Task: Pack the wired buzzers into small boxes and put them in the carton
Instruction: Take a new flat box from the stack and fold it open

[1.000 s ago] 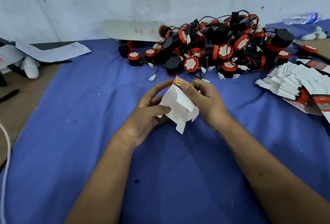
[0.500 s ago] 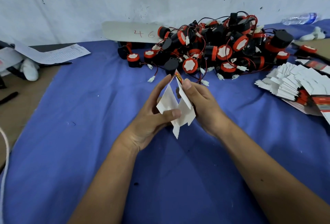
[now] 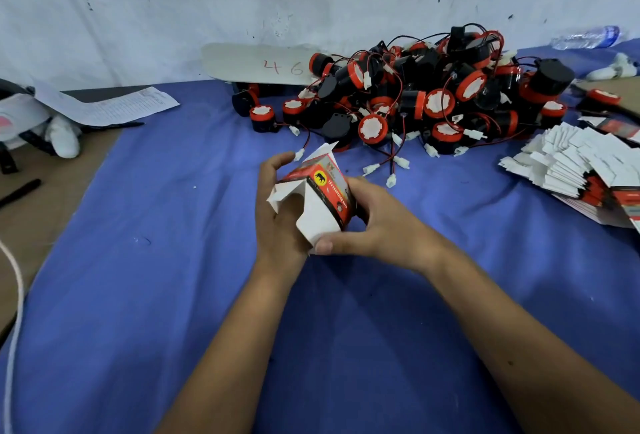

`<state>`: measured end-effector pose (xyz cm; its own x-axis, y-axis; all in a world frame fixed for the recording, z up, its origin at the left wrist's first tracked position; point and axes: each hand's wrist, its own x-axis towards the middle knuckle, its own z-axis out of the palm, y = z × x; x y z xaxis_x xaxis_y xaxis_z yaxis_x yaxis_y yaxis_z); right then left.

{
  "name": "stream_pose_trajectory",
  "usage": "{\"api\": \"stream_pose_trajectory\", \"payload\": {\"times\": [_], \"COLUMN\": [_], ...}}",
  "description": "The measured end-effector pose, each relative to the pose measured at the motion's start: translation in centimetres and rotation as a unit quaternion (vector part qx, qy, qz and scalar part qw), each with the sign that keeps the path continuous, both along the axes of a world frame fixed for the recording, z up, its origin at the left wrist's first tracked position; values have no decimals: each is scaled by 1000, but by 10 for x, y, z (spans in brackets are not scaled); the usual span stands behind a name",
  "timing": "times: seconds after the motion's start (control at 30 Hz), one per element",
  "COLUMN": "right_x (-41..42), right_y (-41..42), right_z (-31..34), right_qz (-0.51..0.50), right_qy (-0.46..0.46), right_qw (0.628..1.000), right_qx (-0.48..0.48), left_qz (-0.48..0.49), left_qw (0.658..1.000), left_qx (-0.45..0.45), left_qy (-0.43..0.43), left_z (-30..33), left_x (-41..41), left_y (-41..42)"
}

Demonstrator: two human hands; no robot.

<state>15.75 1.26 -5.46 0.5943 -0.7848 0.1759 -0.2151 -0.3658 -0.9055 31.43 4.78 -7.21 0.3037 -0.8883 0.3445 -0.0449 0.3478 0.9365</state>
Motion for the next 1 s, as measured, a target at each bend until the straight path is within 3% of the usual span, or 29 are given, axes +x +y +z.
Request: {"api": "stream_pose_trajectory", "payload": {"times": [0.23,0.3,0.4,0.43,0.53,0.63,0.7,0.9,1.0], "right_x": [5,7,6,5,2,-3,-6,-2,3], "right_y": [5,4,2,1,-3,-6,-5,1,1], "right_z": [-3,-4,-5,-6,-7,-1,2,3,1], "right_qz": [17,10,-10,-15,-27,-9,36,64,44], "right_qy": [60,41,9,2,-59,-195,-231,-217,-235], "right_qw": [997,999,999,999,998,979,966,962,957], "right_qx": [-35,-30,-30,-30,-6,66,111,151,166], "left_qz": [50,46,31,16,-107,-276,-339,-286,-228], "left_qw": [973,980,999,1000,991,945,923,949,965], "left_qx": [35,25,-10,-4,53,103,107,99,76], "left_qy": [223,191,5,-16,68,144,150,92,109], "left_z": [8,7,5,4,7,8,8,9,12], "left_x": [-3,-1,-2,-3,0,11,12,-2,-6], "left_y": [0,-1,-3,-3,-6,-5,-2,1,1]}}
